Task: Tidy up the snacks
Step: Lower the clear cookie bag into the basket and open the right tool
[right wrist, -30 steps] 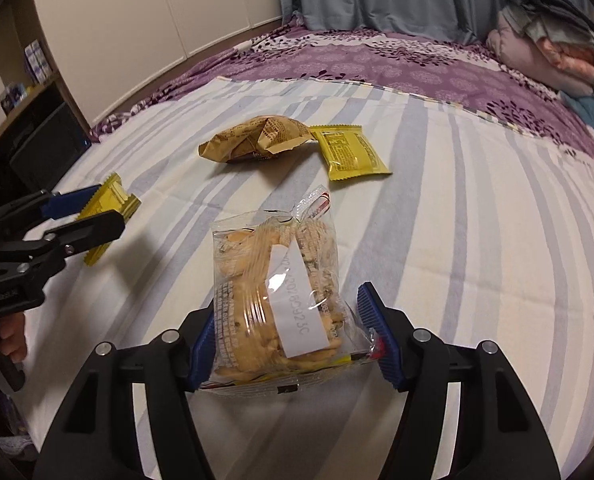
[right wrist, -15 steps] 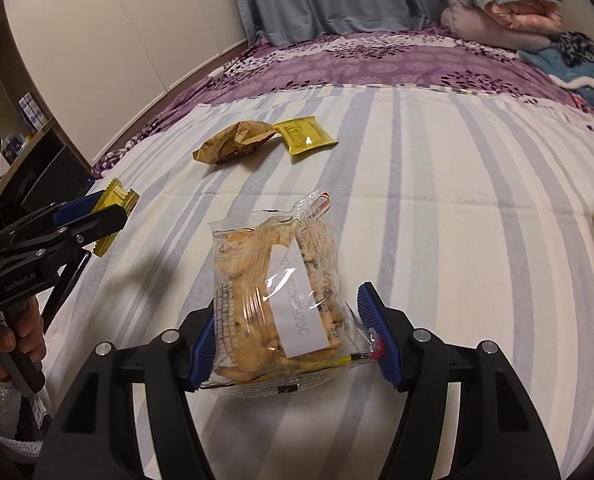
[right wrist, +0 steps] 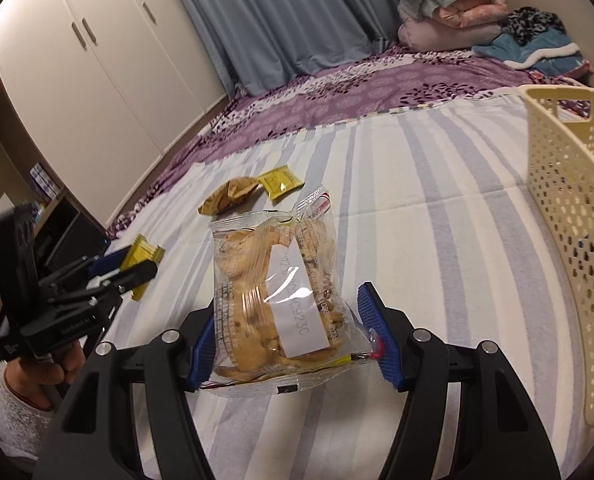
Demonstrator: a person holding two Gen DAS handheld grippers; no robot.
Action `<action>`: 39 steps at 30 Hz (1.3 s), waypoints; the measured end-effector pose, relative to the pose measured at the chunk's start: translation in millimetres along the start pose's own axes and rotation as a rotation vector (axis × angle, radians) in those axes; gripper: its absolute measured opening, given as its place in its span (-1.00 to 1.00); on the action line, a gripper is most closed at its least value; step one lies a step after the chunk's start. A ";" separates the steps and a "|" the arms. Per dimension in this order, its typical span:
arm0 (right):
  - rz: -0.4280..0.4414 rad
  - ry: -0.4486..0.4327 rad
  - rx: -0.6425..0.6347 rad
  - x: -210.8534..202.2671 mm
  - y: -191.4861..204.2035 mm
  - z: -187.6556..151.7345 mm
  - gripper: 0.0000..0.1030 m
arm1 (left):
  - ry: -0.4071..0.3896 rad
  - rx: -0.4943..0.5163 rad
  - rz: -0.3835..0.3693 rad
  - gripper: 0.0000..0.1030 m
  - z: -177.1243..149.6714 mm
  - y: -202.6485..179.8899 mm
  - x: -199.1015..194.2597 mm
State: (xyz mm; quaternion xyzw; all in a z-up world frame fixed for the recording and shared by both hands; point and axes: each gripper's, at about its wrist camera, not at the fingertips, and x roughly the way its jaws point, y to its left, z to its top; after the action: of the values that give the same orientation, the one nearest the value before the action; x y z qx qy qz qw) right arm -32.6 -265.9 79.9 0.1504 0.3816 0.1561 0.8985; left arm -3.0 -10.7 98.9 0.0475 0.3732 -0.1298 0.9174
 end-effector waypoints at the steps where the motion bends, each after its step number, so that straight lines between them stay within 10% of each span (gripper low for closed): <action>1: -0.002 -0.012 0.005 -4.8 -1.5 0.9 0.24 | -0.001 0.005 -0.002 0.21 0.2 -2.1 -1.2; 39: -0.333 -0.395 0.224 -153.0 -126.5 12.0 0.25 | 0.011 0.165 -0.060 0.21 20.1 -85.0 2.4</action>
State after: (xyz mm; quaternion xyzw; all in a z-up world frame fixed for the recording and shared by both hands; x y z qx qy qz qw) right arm -103.8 -442.8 136.4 0.2117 0.2335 -0.0695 0.9465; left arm -11.1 -96.7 112.4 0.1125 0.3676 -0.1873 0.9040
